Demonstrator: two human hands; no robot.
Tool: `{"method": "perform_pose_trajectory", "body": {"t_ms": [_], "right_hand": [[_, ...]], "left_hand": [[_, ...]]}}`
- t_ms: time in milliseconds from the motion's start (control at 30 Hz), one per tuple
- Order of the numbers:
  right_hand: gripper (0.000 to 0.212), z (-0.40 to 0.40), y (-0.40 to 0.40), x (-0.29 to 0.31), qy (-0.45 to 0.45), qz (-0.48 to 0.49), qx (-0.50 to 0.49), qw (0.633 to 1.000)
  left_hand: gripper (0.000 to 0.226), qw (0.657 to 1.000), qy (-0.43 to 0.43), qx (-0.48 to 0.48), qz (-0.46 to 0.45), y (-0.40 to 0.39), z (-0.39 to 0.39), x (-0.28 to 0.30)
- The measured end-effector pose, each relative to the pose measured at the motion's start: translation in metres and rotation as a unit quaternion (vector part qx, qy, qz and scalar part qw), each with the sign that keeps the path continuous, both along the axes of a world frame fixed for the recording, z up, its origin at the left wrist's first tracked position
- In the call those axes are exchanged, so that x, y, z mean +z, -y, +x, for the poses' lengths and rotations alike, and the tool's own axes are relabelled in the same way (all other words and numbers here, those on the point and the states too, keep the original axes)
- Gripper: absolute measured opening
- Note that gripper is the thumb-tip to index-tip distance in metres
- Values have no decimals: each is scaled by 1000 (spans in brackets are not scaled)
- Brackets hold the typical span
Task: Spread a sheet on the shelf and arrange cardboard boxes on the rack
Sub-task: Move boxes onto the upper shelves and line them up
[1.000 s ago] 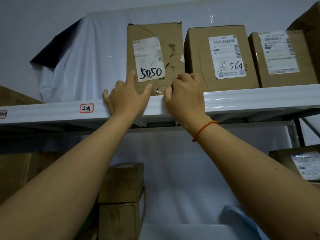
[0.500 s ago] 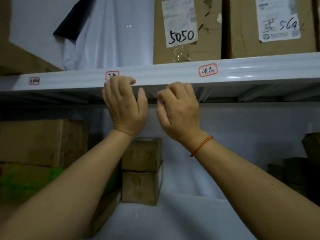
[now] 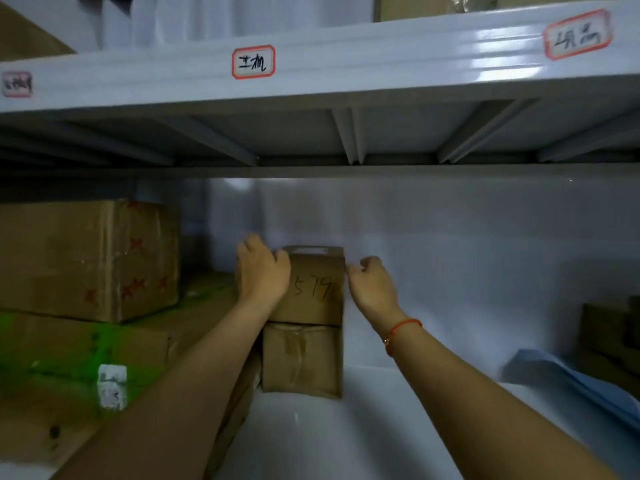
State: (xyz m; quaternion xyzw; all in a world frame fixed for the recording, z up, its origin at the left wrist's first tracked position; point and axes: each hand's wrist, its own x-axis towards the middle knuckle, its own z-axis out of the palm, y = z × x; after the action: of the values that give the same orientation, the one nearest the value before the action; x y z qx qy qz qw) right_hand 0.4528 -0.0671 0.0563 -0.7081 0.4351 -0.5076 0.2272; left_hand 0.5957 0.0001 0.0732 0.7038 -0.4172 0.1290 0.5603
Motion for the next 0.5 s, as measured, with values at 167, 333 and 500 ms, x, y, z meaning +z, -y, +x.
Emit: {"method": "perform_pose_trajectory", "body": {"t_ms": [167, 333, 500], "right_hand": [[65, 19, 17, -9, 86, 163, 134, 974], [63, 28, 21, -8, 134, 220, 193, 947], [66, 31, 20, -7, 174, 199, 182, 947]], "left_hand": [[52, 961, -244, -124, 32, 50, 38, -9], [85, 898, -375, -231, -6, 124, 95, -43], [83, 856, -441, -271, -22, 57, 47, -16]]}}
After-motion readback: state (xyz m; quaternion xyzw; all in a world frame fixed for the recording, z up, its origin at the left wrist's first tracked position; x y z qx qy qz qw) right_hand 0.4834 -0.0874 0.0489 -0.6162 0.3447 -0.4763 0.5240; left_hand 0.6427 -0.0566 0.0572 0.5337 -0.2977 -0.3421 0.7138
